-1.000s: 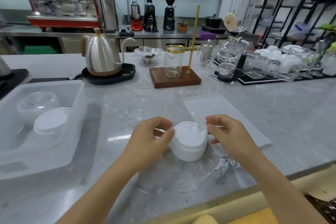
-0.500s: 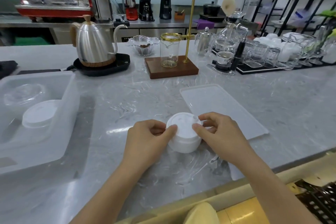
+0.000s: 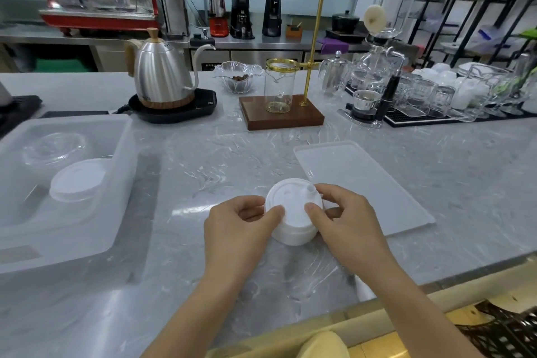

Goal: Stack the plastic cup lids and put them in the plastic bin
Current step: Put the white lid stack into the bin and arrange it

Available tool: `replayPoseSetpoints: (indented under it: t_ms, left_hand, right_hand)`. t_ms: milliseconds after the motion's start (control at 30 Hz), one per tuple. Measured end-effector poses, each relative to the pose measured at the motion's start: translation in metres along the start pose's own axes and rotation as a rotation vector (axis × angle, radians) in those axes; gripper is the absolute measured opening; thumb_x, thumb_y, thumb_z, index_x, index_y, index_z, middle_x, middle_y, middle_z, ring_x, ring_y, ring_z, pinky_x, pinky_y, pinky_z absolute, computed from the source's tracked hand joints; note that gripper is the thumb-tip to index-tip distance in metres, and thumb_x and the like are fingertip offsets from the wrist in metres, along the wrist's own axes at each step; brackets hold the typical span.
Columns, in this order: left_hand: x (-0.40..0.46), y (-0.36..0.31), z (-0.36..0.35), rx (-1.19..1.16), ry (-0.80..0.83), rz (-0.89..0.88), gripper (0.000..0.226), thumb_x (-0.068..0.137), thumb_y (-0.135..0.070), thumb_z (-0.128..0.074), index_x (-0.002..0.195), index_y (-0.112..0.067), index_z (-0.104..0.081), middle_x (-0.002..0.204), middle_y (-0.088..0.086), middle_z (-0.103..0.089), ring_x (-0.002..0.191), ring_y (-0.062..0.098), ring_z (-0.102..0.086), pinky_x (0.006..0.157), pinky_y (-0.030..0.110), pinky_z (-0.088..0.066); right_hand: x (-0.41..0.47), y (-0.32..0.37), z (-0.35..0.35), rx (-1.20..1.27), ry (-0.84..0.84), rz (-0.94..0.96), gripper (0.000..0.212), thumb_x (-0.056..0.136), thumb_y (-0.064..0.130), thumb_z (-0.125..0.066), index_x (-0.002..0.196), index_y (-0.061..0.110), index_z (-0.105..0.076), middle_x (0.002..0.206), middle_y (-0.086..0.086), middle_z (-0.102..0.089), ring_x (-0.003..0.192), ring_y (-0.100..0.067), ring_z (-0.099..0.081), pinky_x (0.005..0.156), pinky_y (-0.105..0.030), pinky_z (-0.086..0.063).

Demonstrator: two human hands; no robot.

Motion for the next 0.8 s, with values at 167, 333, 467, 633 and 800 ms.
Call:
replayPoseSetpoints:
  t_ms: [167,333,467,633,800]
  left_hand:
    - [-0.001,-0.004,0.004,-0.129,-0.037,0.013,0.034,0.061,-0.038,-0.09,0.09,-0.024,-0.078,0.082,-0.009,-0.08,0.077,0.002,-0.075,0.075,0.03,-0.062]
    - [0.003,-0.011,0.016,-0.325,-0.035,0.068,0.059,0.045,-0.041,-0.092,0.097,-0.021,-0.074,0.1,0.005,-0.076,0.087,0.019,-0.077,0.073,0.037,-0.063]
    - [0.005,-0.021,0.033,-0.357,0.05,0.061,0.069,0.052,-0.028,-0.091,0.116,-0.021,-0.067,0.111,0.004,-0.072,0.086,0.015,-0.078,0.072,0.035,-0.065]
    - [0.005,-0.034,0.059,-0.365,0.083,0.002,0.07,0.055,-0.02,-0.087,0.122,-0.018,-0.067,0.11,0.009,-0.075,0.089,0.022,-0.078,0.075,0.039,-0.065]
    - [0.007,-0.044,0.093,-0.327,0.004,-0.081,0.059,0.057,-0.022,-0.084,0.115,-0.023,-0.071,0.107,0.006,-0.077,0.088,0.022,-0.077,0.082,0.046,-0.063]
  right_hand:
    - [-0.001,0.008,-0.004,0.132,-0.077,0.047,0.03,0.084,0.029,-0.072,0.113,0.036,-0.067,0.1,0.026,-0.068,0.082,0.001,-0.067,0.069,-0.023,-0.057]
    - [0.001,0.019,-0.008,0.341,-0.091,0.102,0.034,0.081,0.02,-0.077,0.111,0.033,-0.067,0.108,0.018,-0.07,0.091,0.002,-0.066,0.068,-0.013,-0.054]
    - [0.005,0.032,-0.012,0.517,-0.054,0.156,0.038,0.08,0.012,-0.079,0.112,0.029,-0.066,0.103,0.013,-0.074,0.093,-0.002,-0.069,0.071,-0.012,-0.053]
    - [0.013,0.055,-0.025,0.64,0.038,0.176,0.043,0.075,0.02,-0.079,0.115,0.026,-0.064,0.11,0.003,-0.072,0.1,-0.007,-0.069,0.079,-0.017,-0.055]
    - [0.019,0.086,-0.045,0.694,0.26,0.118,0.06,0.064,0.045,-0.077,0.118,0.021,-0.064,0.112,-0.003,-0.075,0.105,-0.021,-0.071,0.089,-0.038,-0.056]
Point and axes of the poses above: each hand's wrist, its own x-axis towards the middle knuckle, its own z-axis out of the back of the hand, y = z × x, the point moved 1 cm from there along x, towards the middle knuckle
